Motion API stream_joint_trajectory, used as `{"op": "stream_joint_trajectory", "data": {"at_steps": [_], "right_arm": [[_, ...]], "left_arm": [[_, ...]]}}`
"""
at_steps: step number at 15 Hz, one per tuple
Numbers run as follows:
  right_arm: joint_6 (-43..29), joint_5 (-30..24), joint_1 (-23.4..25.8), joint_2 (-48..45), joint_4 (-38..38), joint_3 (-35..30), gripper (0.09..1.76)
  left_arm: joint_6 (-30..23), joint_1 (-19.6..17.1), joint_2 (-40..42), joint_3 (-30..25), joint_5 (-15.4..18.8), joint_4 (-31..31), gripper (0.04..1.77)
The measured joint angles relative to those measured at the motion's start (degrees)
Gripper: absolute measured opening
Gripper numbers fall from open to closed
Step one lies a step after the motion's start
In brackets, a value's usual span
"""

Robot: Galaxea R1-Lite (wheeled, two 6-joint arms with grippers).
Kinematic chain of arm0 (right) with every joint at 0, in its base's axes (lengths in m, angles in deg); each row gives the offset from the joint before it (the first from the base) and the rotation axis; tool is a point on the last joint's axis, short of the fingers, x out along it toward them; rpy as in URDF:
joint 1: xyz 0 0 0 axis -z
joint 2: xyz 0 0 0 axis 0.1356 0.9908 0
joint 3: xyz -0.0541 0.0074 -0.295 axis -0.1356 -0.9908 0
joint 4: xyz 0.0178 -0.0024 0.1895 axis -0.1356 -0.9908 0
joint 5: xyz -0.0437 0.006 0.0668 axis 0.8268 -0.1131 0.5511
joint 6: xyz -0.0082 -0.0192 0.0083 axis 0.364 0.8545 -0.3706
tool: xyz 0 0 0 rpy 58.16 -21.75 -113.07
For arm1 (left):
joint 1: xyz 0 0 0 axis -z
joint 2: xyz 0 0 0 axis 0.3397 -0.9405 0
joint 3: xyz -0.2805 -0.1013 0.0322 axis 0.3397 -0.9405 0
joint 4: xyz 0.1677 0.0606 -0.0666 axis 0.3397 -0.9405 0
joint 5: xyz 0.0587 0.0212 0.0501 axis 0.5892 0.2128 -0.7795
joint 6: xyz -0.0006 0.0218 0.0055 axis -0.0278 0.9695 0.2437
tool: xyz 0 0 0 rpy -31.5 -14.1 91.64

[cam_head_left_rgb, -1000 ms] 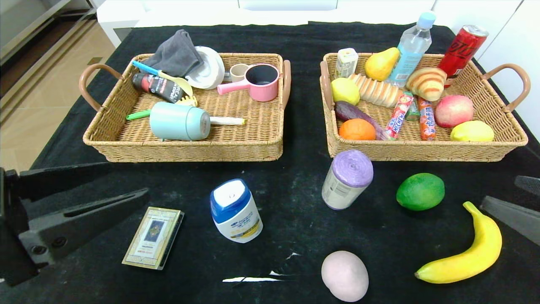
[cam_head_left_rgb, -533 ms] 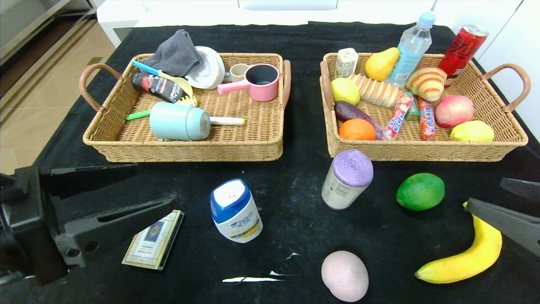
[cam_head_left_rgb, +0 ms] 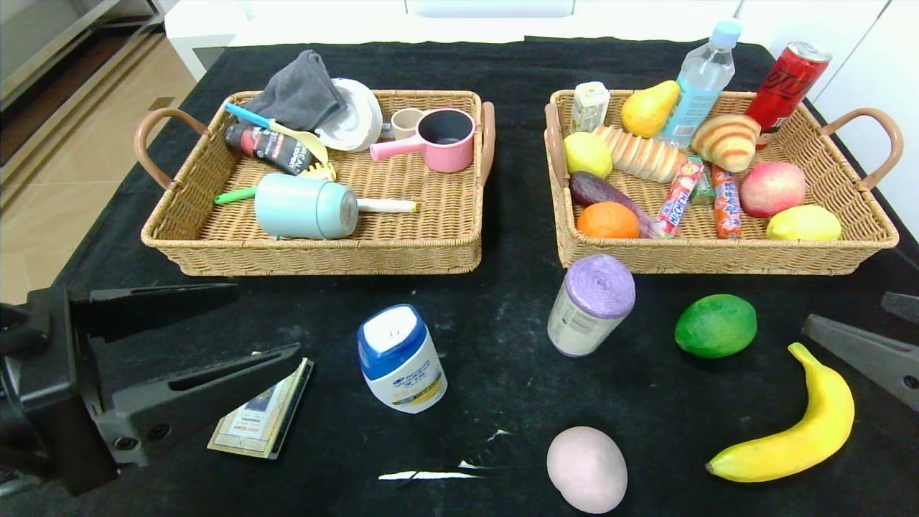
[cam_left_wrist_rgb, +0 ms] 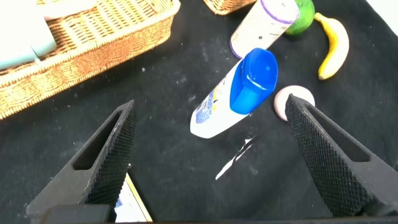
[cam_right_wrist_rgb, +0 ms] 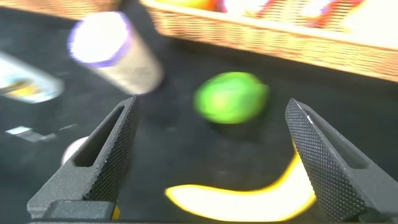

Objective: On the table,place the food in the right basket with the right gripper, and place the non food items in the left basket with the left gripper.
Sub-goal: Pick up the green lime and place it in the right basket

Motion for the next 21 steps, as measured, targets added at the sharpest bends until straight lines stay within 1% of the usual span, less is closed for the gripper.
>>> {"op": "stream_joint_trajectory", "data": {"at_steps": [2,4,5,7,11,13,15,16,21], "right_arm": [[0.1,6.1,-0.1,1.1,-3.0,2.6,1.70],[-0.7,11.9,-0.6,3.3,-10.1,6.9,1.70],[-2.6,14.0,-1.2,4.6,-14.1,9.5,1.70],[-10.4,16.8,-2.4,8.3,-21.7,15.8,1.70],[-26.4,17.9,-4.3,17.5,-39.5,29.8,1.70],[-32.8,17.9,-5.4,22.4,-46.5,35.7,1.70],[-37.0,17.6,-5.9,26.7,-49.8,40.0,1.70],[-38.4,16.9,-5.9,28.5,-50.2,41.6,1.70],[-41.9,14.2,-4.4,34.0,-50.2,44.5,1.70]], "left_arm": [[0.0,0.0,0.1,0.0,0.0,0.0,1.72],[0.1,0.0,0.2,0.0,0.0,0.0,1.72],[0.1,0.0,0.4,0.0,0.0,-0.1,1.72],[0.6,0.0,0.5,-0.1,0.0,-0.2,1.72],[0.6,0.0,0.7,-0.4,0.0,0.0,1.72],[0.6,0.0,1.0,-0.4,0.0,0.0,1.72],[0.6,0.0,1.1,-0.4,0.0,0.0,1.72],[0.7,0.0,1.1,-0.4,0.0,-0.1,1.72],[1.2,0.0,1.1,-0.5,-0.1,0.0,1.72]]}}
